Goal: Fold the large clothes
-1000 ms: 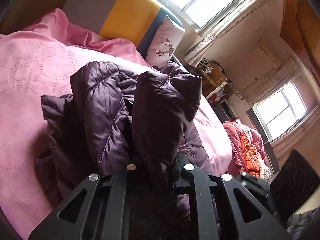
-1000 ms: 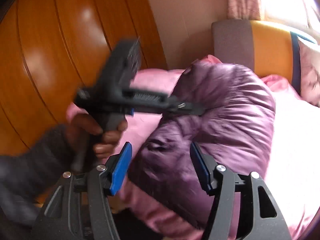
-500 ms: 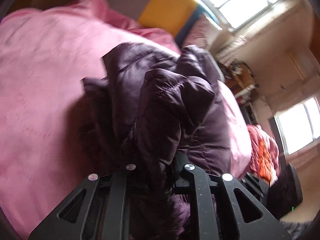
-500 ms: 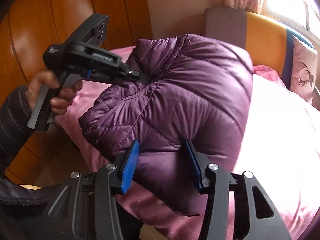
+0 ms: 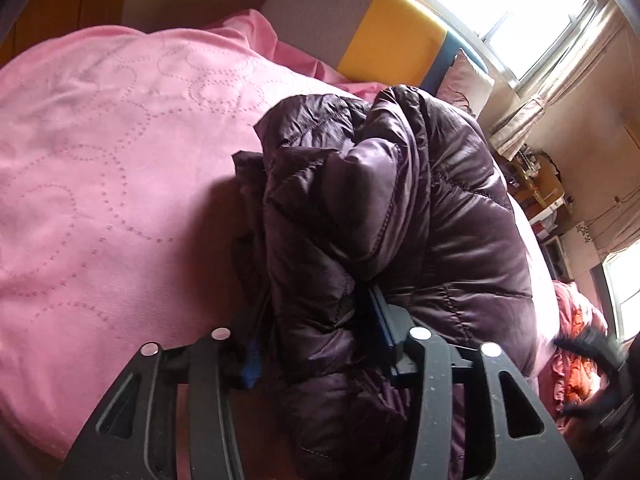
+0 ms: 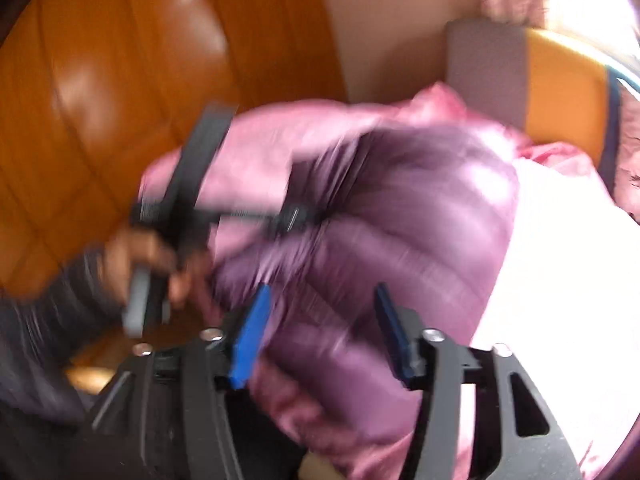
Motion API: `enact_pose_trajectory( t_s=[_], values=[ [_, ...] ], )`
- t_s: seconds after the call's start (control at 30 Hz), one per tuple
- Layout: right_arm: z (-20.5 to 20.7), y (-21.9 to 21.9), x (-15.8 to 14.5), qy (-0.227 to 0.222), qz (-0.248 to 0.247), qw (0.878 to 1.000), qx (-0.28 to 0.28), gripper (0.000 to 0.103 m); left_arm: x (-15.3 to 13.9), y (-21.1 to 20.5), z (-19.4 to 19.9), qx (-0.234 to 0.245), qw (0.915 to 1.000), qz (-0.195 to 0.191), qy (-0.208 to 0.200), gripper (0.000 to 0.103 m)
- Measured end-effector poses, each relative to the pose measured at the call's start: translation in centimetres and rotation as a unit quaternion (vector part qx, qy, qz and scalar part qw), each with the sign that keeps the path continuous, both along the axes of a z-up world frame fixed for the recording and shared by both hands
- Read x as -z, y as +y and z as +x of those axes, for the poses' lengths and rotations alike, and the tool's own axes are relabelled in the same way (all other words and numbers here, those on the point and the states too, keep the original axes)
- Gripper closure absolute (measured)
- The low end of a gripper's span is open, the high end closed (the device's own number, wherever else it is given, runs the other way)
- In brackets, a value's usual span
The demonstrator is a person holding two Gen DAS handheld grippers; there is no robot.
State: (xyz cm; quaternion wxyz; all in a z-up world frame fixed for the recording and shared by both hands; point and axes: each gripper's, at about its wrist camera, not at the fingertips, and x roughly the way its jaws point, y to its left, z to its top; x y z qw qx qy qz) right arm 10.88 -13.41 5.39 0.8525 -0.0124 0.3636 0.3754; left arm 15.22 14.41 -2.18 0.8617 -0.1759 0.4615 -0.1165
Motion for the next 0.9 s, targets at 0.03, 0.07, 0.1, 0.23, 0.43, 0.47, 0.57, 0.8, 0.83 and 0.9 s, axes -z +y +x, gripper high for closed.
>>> enact_pose_trajectory(
  t_s=[0.03, 0.07, 0.1, 0.23, 0.43, 0.47, 0.57, 0.8, 0.83, 0.9],
  values=[
    [0.7, 0.0, -0.8, -0.008, 0.01, 1.0, 0.022, 0.041, 0.0, 0.0, 0.0, -0.002, 1.0, 0.004, -0.002, 0.05],
    [2.3, -0.2, -1.4, -0.014, 0.013, 0.999, 0.046, 0.041, 0.0, 0.0, 0.0, -0.001, 1.0, 0.001, -0.004, 0.05],
    [3.5, -0.1, -1.8, -0.017, 0.008, 0.997, 0.07, 0.04, 0.1, 0.0, -0.1, -0.002, 1.0, 0.0, -0.004, 0.05],
    [9.3, 2.1, -1.8, -0.008, -0.005, 0.994, 0.111, 0.04, 0.4, 0.3, -0.6, -0.004, 0.9999, -0.009, -0.007, 0.05],
    [16.1, 7.9, 1.7, 0.045, -0.089, 0.986, 0.13, 0.034, 1.6, 0.9, -0.4, -0.001, 0.9997, -0.025, -0.001, 0.046],
    [16.6, 8.4, 2.3, 0.051, -0.107, 0.985, 0.127, 0.032, 1.8, 1.0, -0.4, 0.0, 0.9998, -0.02, -0.001, 0.046],
    [16.5, 10.4, 5.0, 0.059, -0.142, 0.98, 0.124, 0.026, 2.6, 1.4, -0.4, -0.002, 0.9997, -0.025, 0.002, 0.046],
    [15.6, 10.7, 7.0, 0.065, -0.121, 0.984, 0.116, 0.016, 4.2, 2.8, -0.8, -0.008, 0.9982, -0.059, -0.002, 0.044],
    [15.3, 10.1, 6.8, 0.067, -0.102, 0.986, 0.111, 0.013, 4.2, 2.8, -0.9, -0.004, 0.9981, -0.061, -0.006, 0.044],
    [14.3, 8.5, 5.7, 0.063, -0.061, 0.99, 0.112, 0.007, 4.2, 2.9, -1.0, 0.001, 0.9978, -0.066, -0.011, 0.044]
  ],
)
